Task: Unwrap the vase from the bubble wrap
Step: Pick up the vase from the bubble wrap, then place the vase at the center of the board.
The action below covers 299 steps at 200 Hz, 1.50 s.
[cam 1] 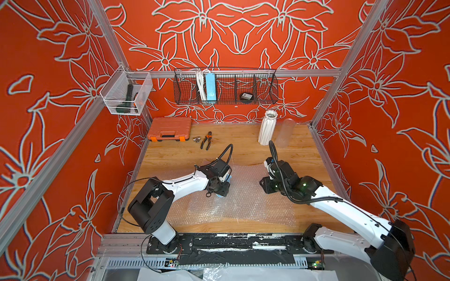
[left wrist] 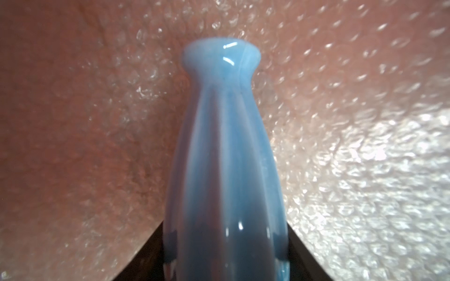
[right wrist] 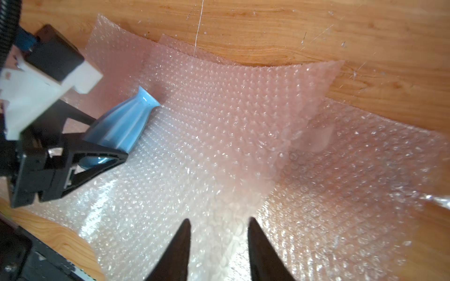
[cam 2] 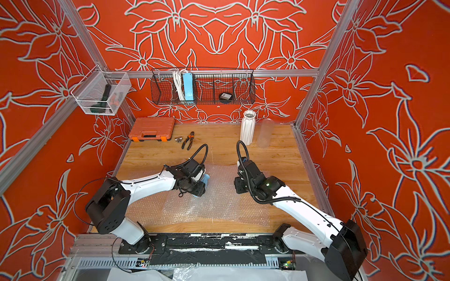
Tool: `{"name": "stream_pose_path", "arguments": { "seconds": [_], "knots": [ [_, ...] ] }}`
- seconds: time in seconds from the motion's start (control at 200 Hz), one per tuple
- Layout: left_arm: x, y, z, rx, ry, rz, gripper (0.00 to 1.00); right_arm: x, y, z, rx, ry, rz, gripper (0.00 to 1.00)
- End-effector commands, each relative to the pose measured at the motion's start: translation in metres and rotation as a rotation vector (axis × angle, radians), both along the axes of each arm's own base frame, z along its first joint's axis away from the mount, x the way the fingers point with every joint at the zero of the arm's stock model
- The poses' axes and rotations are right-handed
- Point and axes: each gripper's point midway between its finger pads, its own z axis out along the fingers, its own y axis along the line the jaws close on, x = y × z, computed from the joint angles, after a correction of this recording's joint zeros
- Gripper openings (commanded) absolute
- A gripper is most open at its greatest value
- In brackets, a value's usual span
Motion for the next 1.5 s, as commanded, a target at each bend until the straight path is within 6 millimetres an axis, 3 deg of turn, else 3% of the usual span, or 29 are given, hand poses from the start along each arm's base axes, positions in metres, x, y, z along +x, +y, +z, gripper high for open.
{"name": "stream_pose_path", "arguments": {
  "seconds": [0.0,0.23,0.36,0.631,0.851,1.096,1.491],
  "knots": [
    [0.008,-0.001,0.015,-0.031,-0.061,0.017,0.52,-0.001,-0.02,-0.007,-0.063,-0.005,-0.067,0.46],
    [0.017,-0.004,0.042,-0.092,-0.167,0.034,0.52,0.002,-0.046,-0.011,-0.164,-0.016,-0.168,0.56],
    [0.022,-0.006,0.058,-0.133,-0.233,0.033,0.52,0.002,-0.049,-0.01,-0.172,-0.025,-0.175,0.57],
    [0.023,-0.028,0.104,-0.379,-0.497,-0.085,0.52,0.0,-0.01,-0.004,0.047,0.0,-0.048,0.59],
    [0.003,-0.038,0.145,-0.606,-0.777,-0.227,0.52,-0.005,0.024,0.023,0.242,-0.031,0.091,0.59],
    [-0.013,-0.049,0.158,-0.697,-0.856,-0.355,0.52,-0.014,0.062,0.063,0.445,-0.083,0.277,0.62],
    [-0.026,-0.056,0.176,-0.805,-0.909,-0.42,0.53,-0.012,0.092,0.11,0.632,-0.177,0.402,0.7]
  ]
}}
